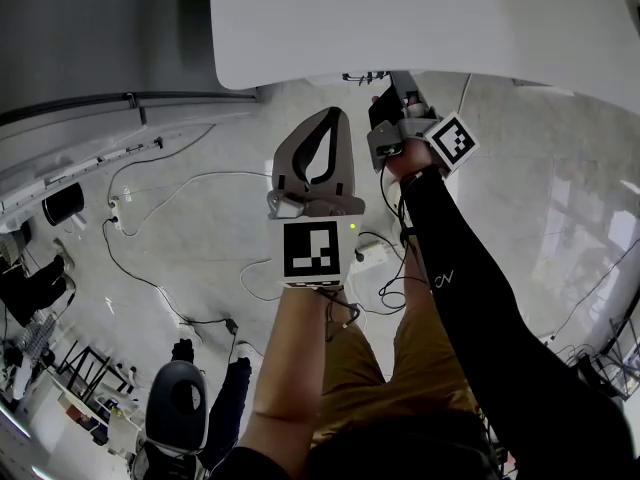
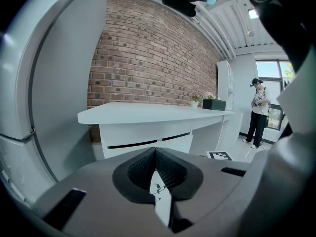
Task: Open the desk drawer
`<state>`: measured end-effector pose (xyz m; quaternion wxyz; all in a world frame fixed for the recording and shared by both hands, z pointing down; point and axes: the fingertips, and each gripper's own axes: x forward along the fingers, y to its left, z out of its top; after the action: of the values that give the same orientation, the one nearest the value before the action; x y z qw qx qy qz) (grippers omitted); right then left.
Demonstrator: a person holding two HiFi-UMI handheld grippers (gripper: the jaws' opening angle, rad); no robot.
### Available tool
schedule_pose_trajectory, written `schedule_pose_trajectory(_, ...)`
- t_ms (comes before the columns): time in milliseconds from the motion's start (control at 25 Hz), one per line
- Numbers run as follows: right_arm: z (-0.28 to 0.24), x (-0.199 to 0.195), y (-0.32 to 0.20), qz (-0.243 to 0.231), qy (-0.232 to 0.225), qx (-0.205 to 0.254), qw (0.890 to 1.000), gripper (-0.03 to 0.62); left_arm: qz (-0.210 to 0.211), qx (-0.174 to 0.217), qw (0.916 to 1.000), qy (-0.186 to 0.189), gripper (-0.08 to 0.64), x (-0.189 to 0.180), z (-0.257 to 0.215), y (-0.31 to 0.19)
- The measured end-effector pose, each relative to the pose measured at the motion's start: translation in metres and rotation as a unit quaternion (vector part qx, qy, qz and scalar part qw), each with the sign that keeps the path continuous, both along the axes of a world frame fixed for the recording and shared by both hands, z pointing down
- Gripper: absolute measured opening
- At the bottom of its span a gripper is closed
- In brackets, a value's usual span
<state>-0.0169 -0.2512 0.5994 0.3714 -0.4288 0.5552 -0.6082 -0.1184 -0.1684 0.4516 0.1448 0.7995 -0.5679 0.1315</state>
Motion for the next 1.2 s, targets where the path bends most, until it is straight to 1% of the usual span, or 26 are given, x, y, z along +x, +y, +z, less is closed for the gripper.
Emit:
schedule_pose_trajectory(480,0.007,0.001,0.004,0.002,-0.002,-0.008,1.000,0.021,-0.005,-0.002,1.0000,0.001,0.009,-0.004,0.003,-0.013)
schedule_pose_trajectory(920,0.016,0.000,0.007,-0.003,-0.001,-0.016,1.000,0.021,-0.002,0.003,0.9998,-0.019,0.008,-0.009,0.007,-0.022)
schedule_pose_trajectory(1200,0.019,0.000,0.011,-0.003,0.000,-0.019,1.000,0.021,-0.012,0.003,0.9998,-0.018,0.009,-0.017,0.007,-0.023)
